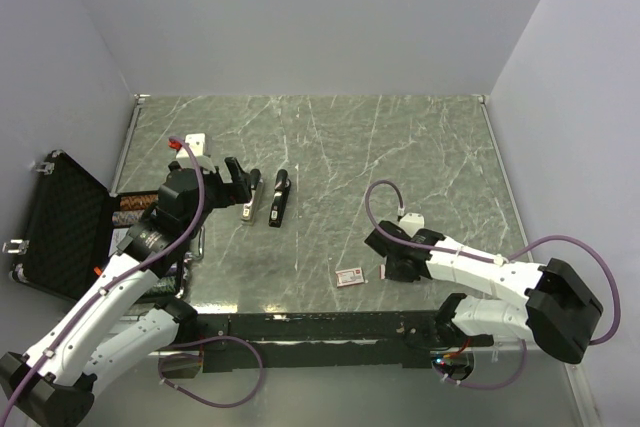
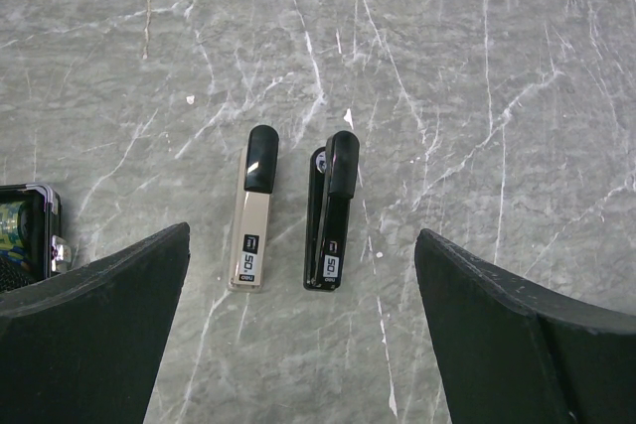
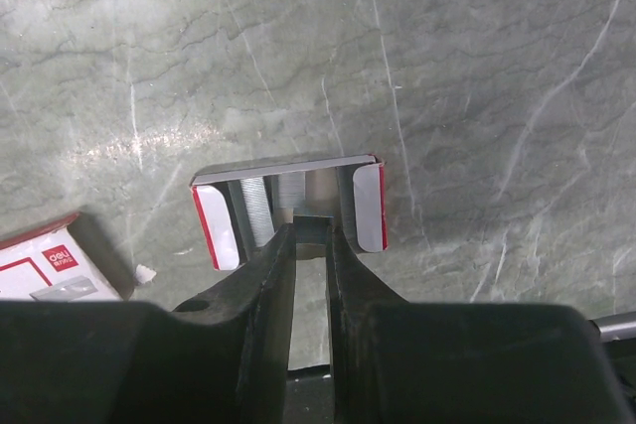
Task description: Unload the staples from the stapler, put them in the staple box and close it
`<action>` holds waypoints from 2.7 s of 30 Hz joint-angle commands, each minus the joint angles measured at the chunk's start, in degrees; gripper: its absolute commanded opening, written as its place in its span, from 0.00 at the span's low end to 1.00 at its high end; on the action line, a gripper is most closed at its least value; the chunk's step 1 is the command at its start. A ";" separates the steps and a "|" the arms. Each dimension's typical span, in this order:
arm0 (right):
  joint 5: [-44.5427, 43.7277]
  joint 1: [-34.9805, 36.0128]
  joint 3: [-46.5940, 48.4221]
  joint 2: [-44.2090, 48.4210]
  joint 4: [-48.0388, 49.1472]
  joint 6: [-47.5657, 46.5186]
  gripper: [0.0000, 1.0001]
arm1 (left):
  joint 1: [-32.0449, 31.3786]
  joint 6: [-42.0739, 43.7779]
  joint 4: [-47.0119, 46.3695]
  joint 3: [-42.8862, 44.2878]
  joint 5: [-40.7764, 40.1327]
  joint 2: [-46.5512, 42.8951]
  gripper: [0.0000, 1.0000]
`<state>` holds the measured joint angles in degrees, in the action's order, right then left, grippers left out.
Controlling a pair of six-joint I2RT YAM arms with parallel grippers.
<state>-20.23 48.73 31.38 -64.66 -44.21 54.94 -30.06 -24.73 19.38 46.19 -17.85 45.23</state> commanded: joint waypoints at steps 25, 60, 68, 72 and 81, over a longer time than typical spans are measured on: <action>-0.86 -0.30 2.20 4.72 -4.13 1.05 0.32 | 1.06 -0.23 -2.85 0.30 2.20 0.21 0.99; -3.06 -2.32 1.06 -0.29 1.75 -0.62 0.00 | 1.15 -0.23 -2.50 0.39 2.47 0.56 0.99; -2.54 -2.41 0.71 -1.43 2.28 -0.36 0.00 | 1.15 -0.23 -2.59 0.39 2.55 0.56 0.99; -1.92 -2.32 0.00 -0.55 2.55 -0.27 0.00 | 1.15 -0.23 -2.68 0.39 2.64 0.65 0.99; -1.13 -2.32 -0.26 -0.03 2.37 -0.18 0.00 | 1.15 -0.23 -2.68 0.39 2.64 0.38 0.99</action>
<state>-21.30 46.61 31.48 -65.95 -42.15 54.17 -29.17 -24.73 19.14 46.19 -15.68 45.98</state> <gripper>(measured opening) 0.008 0.994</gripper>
